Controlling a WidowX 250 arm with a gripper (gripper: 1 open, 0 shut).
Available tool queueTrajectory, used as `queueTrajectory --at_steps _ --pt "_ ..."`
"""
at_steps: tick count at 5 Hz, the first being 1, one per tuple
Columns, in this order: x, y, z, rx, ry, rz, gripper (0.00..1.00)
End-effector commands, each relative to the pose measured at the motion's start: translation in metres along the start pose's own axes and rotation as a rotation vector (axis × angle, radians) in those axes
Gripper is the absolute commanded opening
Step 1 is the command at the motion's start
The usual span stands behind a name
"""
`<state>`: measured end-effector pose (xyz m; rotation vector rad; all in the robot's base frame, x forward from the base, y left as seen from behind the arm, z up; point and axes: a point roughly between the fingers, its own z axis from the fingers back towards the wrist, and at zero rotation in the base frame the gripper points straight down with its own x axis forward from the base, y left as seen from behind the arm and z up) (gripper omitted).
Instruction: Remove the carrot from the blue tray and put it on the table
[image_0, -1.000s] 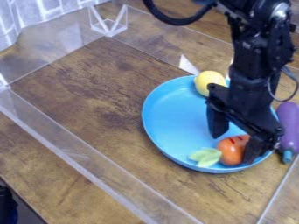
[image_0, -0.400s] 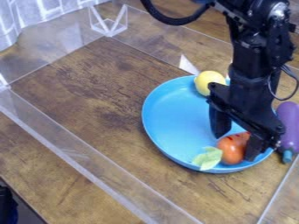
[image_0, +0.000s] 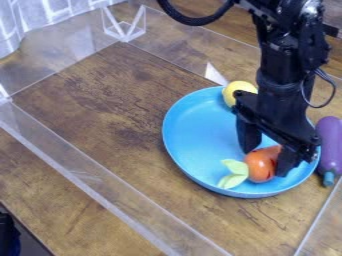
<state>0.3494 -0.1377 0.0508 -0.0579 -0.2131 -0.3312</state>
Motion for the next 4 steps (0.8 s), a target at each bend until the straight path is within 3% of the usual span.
queueTrajectory --at_steps 1,2,3,4 --pt "0.0206 0.0008 0.0323 -0.003 -0.113 0.009 1.0" --pt "0.0214 0.0011 0.0326 -0.002 -0.119 0.017 1.0" --pt "0.021 0.0016 0.0247 -0.002 -0.105 0.018 0.0" --pt "0.021 0.0023 0.0247 0.0 -0.101 0.014 0.0"
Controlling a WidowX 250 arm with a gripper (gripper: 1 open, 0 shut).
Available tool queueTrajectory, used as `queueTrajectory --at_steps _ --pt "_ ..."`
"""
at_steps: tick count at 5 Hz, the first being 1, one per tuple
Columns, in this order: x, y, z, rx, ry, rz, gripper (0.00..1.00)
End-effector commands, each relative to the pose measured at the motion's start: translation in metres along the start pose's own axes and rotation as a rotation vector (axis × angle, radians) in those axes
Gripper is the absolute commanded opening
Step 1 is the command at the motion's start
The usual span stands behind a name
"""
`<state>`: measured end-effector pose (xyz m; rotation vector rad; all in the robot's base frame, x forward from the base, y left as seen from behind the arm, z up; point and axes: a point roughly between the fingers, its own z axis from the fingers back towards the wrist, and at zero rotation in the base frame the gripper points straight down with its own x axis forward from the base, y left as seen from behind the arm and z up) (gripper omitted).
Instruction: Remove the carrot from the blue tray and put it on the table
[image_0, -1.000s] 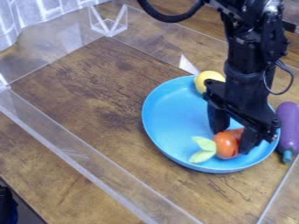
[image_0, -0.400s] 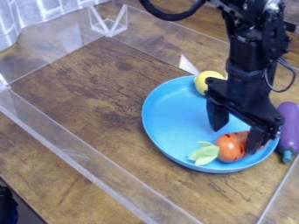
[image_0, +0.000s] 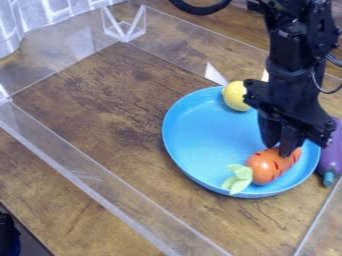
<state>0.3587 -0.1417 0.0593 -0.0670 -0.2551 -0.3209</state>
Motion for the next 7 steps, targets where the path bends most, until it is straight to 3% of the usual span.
queueTrajectory --at_steps 1,2,4,5,6,7 --pt "0.009 0.004 0.015 0.0 -0.052 0.004 0.0" --pt "0.008 0.005 0.012 0.0 -0.049 0.008 1.0" --pt "0.006 0.005 0.0 -0.002 -0.033 0.01 1.0" --pt "0.004 0.004 -0.013 -0.001 -0.009 0.005 1.0" --pt "0.003 0.003 -0.023 0.004 0.005 0.001 0.0" --pt "0.004 0.005 -0.016 0.007 0.0 0.006 0.0"
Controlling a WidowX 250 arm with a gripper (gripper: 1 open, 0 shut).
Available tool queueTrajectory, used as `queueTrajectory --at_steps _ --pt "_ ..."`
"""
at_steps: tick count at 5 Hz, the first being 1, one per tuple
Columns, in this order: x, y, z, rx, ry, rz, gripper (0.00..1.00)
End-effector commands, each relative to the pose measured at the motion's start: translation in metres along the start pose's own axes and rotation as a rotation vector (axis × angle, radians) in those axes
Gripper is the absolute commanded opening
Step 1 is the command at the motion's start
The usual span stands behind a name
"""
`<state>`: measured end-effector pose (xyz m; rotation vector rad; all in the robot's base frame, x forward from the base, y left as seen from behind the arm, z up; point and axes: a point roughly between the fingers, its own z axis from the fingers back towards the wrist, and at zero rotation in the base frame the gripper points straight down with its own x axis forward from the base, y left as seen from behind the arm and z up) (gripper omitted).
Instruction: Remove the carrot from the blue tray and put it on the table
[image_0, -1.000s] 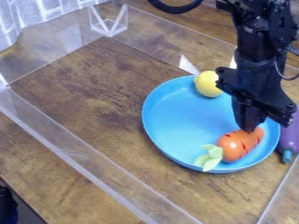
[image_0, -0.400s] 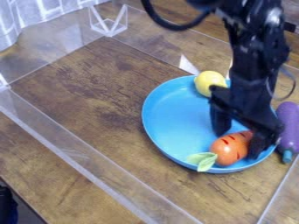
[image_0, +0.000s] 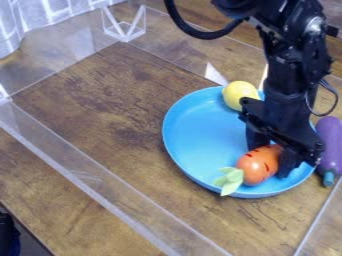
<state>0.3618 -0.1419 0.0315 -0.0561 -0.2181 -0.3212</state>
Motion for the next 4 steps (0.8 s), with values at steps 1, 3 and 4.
queueTrajectory --at_steps 1,3,4 --pt "0.009 0.006 0.02 0.007 -0.046 0.01 0.0" --pt "0.011 0.01 0.037 0.017 -0.063 0.02 0.0" --pt "0.013 0.012 0.047 0.024 -0.072 0.03 0.0"
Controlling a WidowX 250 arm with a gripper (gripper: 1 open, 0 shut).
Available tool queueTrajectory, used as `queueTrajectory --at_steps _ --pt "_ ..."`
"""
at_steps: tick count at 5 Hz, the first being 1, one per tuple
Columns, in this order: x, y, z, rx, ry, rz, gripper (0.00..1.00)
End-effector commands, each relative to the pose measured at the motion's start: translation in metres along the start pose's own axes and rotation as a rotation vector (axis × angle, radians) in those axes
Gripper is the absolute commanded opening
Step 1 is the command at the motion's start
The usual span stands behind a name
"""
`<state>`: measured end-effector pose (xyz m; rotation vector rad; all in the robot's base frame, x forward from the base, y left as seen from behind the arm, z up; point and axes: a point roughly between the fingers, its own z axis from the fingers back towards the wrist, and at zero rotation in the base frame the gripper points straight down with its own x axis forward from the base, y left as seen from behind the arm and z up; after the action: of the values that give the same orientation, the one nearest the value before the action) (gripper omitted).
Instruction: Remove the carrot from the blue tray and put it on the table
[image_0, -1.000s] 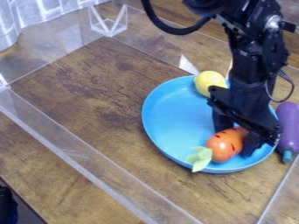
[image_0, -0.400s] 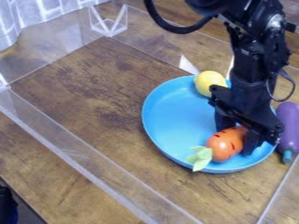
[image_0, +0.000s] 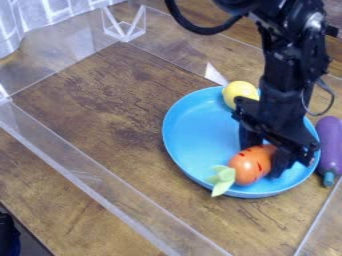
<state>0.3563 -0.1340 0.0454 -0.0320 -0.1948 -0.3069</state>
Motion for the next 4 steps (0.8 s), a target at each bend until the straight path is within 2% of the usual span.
queueTrajectory --at_steps 1,2,3,4 --pt "0.021 0.017 0.057 0.022 -0.133 0.053 0.0" --pt "0.017 0.032 0.095 0.04 -0.191 0.081 0.0" --pt "0.001 0.058 0.115 0.069 -0.237 0.137 0.0" --pt "-0.007 0.056 0.106 0.068 -0.225 0.136 0.0"
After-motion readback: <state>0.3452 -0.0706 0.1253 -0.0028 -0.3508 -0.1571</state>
